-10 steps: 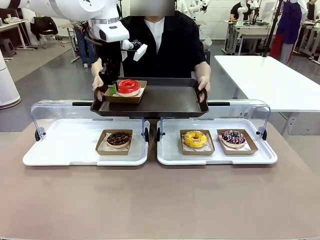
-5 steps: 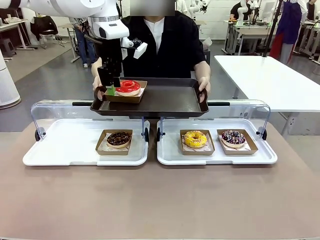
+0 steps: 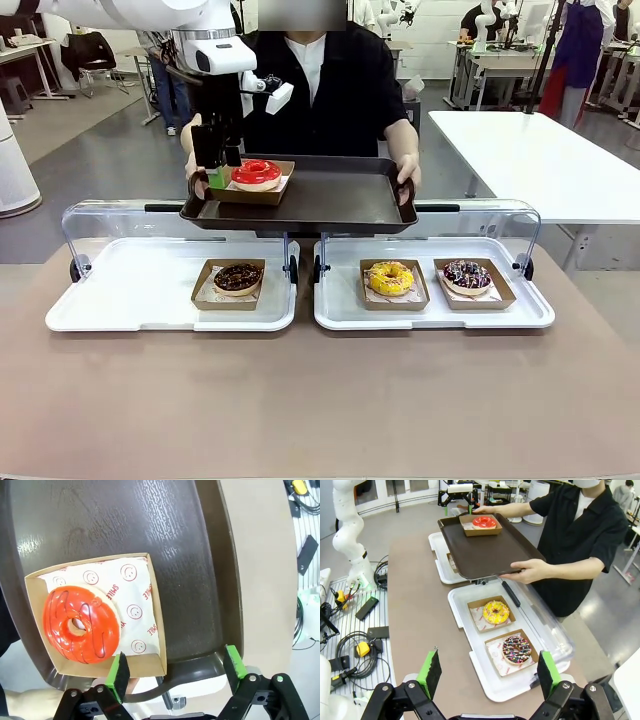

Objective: Provide the desired donut to the person.
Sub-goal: Place the picked Paper togo box onto the Handle tray extended by the person.

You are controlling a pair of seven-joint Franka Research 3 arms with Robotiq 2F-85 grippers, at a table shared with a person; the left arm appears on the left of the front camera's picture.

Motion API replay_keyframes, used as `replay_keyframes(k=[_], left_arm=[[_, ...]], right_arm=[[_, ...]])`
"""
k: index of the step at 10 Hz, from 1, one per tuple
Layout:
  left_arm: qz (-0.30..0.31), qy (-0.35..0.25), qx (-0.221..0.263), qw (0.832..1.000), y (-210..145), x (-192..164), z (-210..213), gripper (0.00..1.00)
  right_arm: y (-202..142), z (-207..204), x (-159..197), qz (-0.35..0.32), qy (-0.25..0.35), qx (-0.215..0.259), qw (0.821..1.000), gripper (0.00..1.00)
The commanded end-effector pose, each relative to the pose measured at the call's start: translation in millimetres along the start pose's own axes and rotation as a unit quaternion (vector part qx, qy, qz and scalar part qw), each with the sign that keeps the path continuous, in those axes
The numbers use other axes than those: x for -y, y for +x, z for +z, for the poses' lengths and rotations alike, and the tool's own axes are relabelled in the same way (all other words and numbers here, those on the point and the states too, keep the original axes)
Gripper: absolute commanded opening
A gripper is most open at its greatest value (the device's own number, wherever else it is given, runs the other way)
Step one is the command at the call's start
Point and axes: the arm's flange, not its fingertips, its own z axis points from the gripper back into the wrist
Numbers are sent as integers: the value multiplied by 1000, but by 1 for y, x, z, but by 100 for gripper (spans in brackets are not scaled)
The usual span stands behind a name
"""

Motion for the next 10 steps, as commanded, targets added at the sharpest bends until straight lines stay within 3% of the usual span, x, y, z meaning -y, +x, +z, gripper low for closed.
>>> replay_keyframes(k=[1, 4, 10], left_arm=[[1, -6, 24, 1000, -11, 15, 17, 97], [-4, 10, 49, 999, -46, 65, 46, 97], [6, 72, 76, 995, -99, 145, 53, 97]], right_arm=[[-1, -1, 0, 2, 1, 7, 1000, 100], [-1, -1, 0, 2, 1, 7, 1000, 100], [-1, -1, 0, 2, 1, 7, 1000, 100]])
